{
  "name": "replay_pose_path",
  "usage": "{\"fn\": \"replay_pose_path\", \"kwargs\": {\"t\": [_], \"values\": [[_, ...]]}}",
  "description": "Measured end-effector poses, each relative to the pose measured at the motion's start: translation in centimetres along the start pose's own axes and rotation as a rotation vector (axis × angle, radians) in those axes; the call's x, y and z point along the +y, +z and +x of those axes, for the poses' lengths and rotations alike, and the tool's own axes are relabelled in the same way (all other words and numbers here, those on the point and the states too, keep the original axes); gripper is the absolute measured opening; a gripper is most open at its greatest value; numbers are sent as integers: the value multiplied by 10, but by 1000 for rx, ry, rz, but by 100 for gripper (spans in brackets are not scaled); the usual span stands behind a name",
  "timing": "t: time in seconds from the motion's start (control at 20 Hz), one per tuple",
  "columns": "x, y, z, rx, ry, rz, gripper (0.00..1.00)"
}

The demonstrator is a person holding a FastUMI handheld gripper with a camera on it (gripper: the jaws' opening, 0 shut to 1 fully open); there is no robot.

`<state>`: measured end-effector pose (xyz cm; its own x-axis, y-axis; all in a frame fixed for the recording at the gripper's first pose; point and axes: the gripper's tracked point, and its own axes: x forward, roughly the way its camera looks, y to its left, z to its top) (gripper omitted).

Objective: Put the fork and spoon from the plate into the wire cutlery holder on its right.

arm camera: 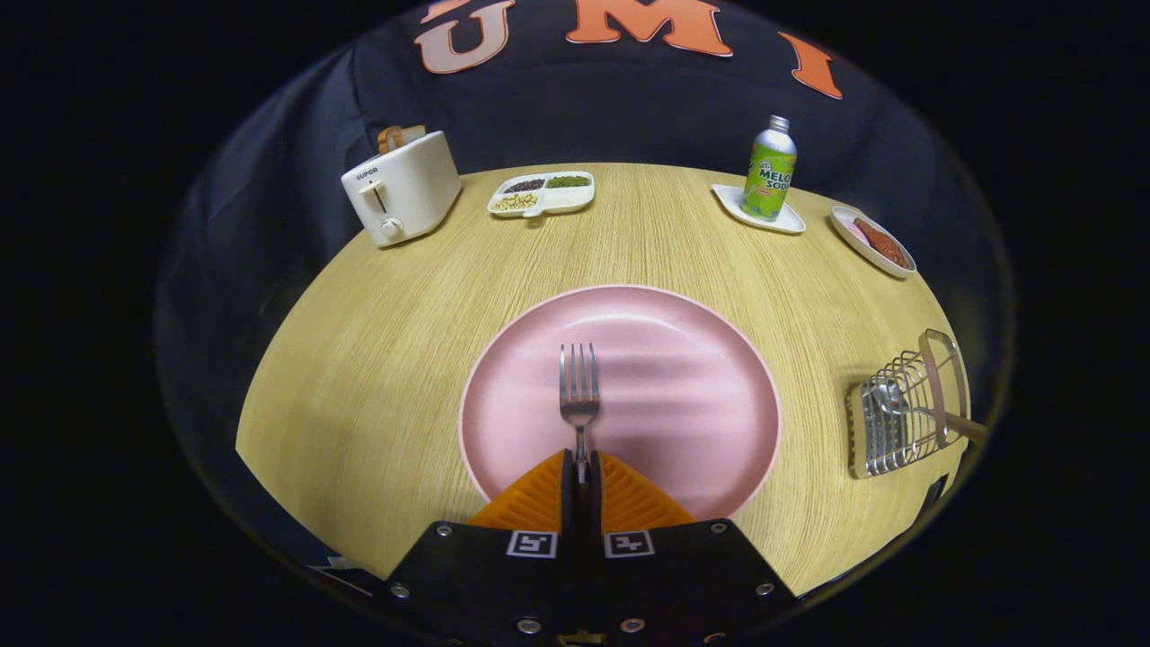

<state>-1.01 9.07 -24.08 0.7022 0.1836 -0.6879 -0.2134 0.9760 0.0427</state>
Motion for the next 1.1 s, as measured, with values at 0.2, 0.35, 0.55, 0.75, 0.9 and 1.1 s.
{"fn": "replay_pose_path", "kwargs": {"t": [0.2,0.35,0.55,0.75,0.9,1.1], "values": [[-14,10,-16,-8,-2,-14,5],[-28,17,-29,-16,-9,-11,5],[-50,29,-45,-18,-23,-11,5],[-73,40,-66,-5,-29,-36,5],[-95,52,-79,-6,-56,-40,5],[-122,65,-99,4,-78,-14,5]]}}
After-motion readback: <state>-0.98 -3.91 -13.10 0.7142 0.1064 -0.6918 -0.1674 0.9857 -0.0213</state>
